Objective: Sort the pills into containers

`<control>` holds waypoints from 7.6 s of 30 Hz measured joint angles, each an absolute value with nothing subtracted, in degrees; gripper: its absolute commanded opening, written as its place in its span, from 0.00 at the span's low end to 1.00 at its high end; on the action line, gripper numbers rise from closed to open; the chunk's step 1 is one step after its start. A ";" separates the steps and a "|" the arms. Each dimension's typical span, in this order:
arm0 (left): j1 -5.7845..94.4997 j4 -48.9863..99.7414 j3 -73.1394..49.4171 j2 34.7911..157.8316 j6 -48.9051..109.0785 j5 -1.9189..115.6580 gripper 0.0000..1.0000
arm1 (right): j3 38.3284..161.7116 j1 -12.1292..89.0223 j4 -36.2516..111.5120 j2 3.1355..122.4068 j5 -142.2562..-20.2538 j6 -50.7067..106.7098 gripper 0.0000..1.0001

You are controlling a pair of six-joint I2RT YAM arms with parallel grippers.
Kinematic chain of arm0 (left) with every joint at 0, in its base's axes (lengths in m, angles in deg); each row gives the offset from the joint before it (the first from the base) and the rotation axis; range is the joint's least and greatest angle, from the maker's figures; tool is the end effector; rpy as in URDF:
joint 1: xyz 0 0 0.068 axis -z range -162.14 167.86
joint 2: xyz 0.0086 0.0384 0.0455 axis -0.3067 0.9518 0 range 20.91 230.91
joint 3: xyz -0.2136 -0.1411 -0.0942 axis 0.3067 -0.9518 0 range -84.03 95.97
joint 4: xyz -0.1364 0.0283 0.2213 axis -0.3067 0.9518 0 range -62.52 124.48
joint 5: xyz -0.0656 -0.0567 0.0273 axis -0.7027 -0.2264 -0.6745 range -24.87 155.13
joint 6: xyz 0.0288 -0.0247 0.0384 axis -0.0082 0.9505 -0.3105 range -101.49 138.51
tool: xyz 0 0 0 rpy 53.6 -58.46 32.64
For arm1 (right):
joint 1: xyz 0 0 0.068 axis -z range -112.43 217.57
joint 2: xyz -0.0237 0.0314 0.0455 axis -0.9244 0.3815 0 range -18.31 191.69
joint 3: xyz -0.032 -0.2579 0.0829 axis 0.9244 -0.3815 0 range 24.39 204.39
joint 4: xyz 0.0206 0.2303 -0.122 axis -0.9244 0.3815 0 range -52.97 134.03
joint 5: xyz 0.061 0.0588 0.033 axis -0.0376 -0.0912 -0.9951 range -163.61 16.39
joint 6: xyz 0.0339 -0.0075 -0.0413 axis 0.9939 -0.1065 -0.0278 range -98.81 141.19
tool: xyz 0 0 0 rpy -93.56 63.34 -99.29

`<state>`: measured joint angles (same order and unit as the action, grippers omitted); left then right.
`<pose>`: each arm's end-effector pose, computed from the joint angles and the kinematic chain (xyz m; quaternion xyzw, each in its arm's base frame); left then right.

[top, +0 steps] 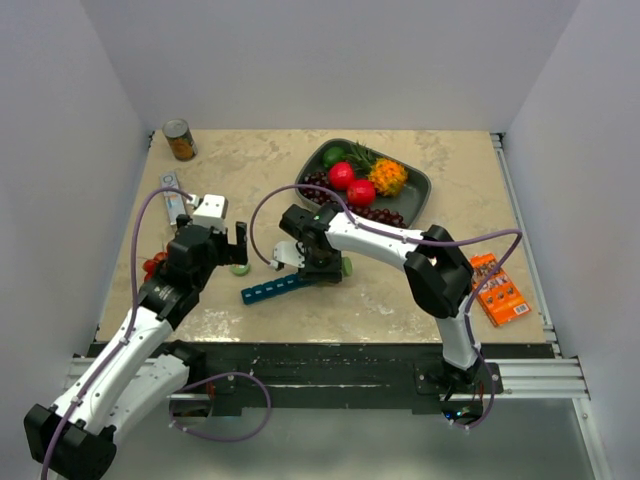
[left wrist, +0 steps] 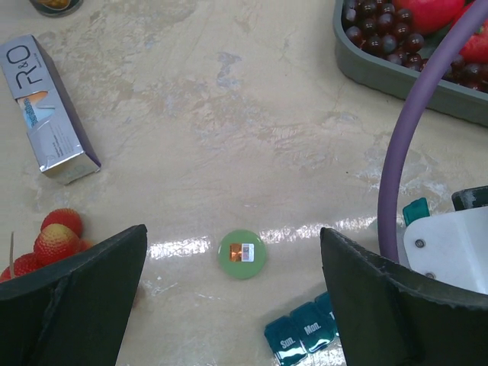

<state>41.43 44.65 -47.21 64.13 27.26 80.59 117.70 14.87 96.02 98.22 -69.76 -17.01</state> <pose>0.1662 -0.0621 0.2832 0.0339 0.8316 -0.0430 0.5527 0.2452 0.3179 0.1997 -0.7090 0.7012 -0.0246 0.0716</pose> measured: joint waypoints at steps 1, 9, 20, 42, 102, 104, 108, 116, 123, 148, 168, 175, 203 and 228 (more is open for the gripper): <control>41.43 44.65 -47.21 63.89 27.26 80.77 1.00 | 117.73 14.78 96.10 98.37 -69.56 -17.07 0.00; 41.43 44.65 -47.26 62.44 27.26 82.30 1.00 | 118.03 14.45 96.21 98.44 -68.38 -17.45 0.00; 41.43 44.67 -47.30 62.44 27.26 82.82 1.00 | 118.03 13.95 96.21 98.44 -67.09 -17.86 0.00; 41.43 44.67 -47.30 61.31 27.26 83.59 1.00 | 118.03 13.25 97.06 98.44 -66.63 -19.50 0.00; 41.43 44.65 -47.41 60.32 27.26 84.00 1.00 | 120.04 13.99 100.47 100.21 -68.90 -19.24 0.00; 41.43 44.65 -47.41 60.32 27.26 84.00 1.00 | 120.04 14.01 100.47 100.21 -68.88 -19.24 0.00; 41.43 44.65 -47.41 60.32 27.26 84.00 0.99 | 120.04 14.01 100.50 100.21 -68.88 -19.13 0.00; 41.43 44.67 -47.41 60.32 27.26 83.98 1.00 | 120.06 14.76 100.45 100.21 -69.56 -18.65 0.00; 41.43 44.67 -47.41 60.32 27.26 84.00 1.00 | 120.68 16.77 100.45 100.21 -72.18 -18.25 0.00; 41.43 43.73 -49.24 52.32 27.22 83.98 1.00 | 123.04 30.84 99.99 79.34 -101.91 -19.06 0.00; 41.43 42.20 -50.18 53.68 26.78 82.96 0.99 | 121.62 51.59 74.75 47.88 -148.00 -1.88 0.00; 41.43 41.94 -50.18 54.40 26.36 81.64 1.00 | 117.57 53.29 52.13 55.58 -139.87 24.52 0.00; 41.43 41.63 -50.18 54.64 25.73 78.19 1.00 | 105.62 47.15 74.84 58.24 -125.08 -13.31 0.00; 41.43 41.24 -50.18 54.47 24.90 77.51 1.00 | 101.73 26.56 82.57 81.17 -98.63 -22.21 0.00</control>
<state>41.43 41.24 -50.18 54.47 24.90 77.51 101.73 26.56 82.57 81.17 -98.63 -22.21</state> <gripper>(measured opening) 0.994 0.545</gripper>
